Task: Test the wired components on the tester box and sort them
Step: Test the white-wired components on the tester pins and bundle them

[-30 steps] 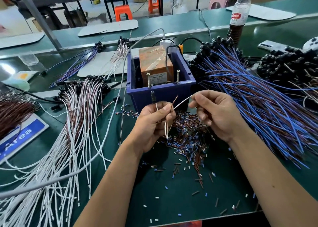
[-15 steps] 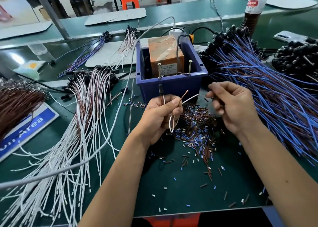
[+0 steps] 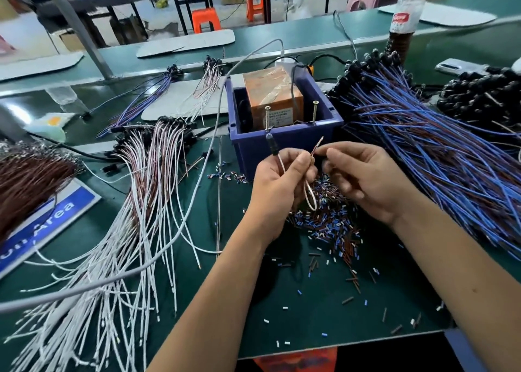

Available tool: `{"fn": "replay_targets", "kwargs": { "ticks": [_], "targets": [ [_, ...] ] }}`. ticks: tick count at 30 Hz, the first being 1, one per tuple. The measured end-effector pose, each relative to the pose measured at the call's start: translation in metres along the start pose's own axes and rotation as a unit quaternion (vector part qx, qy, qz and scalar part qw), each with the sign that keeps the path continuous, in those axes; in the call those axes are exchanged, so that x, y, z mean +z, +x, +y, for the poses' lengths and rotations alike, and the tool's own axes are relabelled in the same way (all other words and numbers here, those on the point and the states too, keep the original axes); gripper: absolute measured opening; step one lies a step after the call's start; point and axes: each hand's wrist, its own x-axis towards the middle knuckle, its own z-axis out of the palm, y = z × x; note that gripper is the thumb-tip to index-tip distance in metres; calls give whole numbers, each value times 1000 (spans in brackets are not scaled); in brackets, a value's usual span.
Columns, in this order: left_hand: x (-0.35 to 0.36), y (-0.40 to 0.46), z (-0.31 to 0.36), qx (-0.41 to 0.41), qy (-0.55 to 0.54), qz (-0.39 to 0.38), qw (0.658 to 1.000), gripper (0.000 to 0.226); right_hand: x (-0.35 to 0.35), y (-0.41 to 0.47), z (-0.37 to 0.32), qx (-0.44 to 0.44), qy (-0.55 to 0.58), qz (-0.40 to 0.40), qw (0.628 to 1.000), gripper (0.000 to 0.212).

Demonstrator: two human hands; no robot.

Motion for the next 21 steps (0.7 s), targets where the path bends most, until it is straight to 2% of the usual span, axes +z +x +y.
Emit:
{"fn": "replay_targets", "kwargs": {
  "ticks": [4,8,13,17,19,21],
  "targets": [
    [3,-1,0,18,32,14,999,19,8,1,8,-4,-23,-4,1000,14],
    [1,-1,3,27,60,10,998,20,11,-2,8,-58,-41,6,997,17],
    [2,-4,8,14,48,-32,998,19,8,-2,7,-65,-35,-5,997,20],
    [4,-3,10,39,33,-35,998,17,4,-4,7,-115,-63,-20,991,21],
    [3,-2,7,78,95,-7,992,14,5,-3,6,-159,-83,-18,984,22],
    [2,-1,3,160,203,47,965,9,5,-3,4,-182,-86,-10,980,24]
  ]
}}
